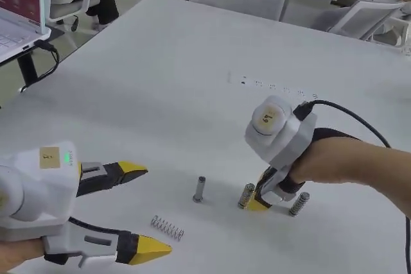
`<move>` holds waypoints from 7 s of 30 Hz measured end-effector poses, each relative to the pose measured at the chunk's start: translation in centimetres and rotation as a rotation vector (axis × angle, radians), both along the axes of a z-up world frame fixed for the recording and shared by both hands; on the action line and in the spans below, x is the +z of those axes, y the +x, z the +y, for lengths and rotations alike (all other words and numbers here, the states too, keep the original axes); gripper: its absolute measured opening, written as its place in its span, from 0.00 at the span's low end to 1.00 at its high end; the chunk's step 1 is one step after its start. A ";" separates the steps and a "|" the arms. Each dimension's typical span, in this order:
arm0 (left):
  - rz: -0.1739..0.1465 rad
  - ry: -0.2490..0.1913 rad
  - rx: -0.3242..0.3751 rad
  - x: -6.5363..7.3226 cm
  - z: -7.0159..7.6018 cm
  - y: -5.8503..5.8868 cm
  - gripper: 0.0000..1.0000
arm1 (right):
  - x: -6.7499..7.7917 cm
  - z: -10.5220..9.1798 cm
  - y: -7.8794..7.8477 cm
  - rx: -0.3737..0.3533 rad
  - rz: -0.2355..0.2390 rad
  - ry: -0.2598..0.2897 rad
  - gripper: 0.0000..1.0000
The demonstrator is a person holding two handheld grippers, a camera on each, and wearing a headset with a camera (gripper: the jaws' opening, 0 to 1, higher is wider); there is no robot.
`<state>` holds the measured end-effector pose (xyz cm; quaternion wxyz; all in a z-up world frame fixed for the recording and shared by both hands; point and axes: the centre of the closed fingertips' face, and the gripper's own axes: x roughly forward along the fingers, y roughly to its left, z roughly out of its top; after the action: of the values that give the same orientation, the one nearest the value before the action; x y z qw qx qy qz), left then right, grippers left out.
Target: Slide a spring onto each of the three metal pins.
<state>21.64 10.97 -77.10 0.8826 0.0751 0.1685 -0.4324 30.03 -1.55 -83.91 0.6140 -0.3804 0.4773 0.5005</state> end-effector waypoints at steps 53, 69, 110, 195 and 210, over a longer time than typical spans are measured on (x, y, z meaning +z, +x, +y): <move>0.013 0.017 -0.010 -0.4 0.5 -0.5 0.68 | -1.2 11.4 -8.4 0.133 0.080 0.176 0.16; 0.016 0.020 -0.005 -0.5 0.6 -0.6 0.66 | -2.0 11.0 -8.2 0.188 0.014 0.136 0.08; -0.023 0.105 -0.180 -1.7 -1.5 -1.3 0.04 | 6.5 10.1 -10.7 0.236 0.021 0.232 0.08; -0.017 -0.059 -0.168 1.4 -3.7 -0.6 0.13 | 9.7 9.5 -8.0 0.194 0.006 0.280 0.08; -0.008 -0.067 -0.078 1.1 -1.8 0.0 0.42 | 10.3 8.3 -4.9 0.173 -0.057 0.241 0.08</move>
<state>21.63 9.13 -75.97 0.8676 0.0536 0.1473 -0.4718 25.09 6.77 -73.57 0.6233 -0.3577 0.3614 0.5941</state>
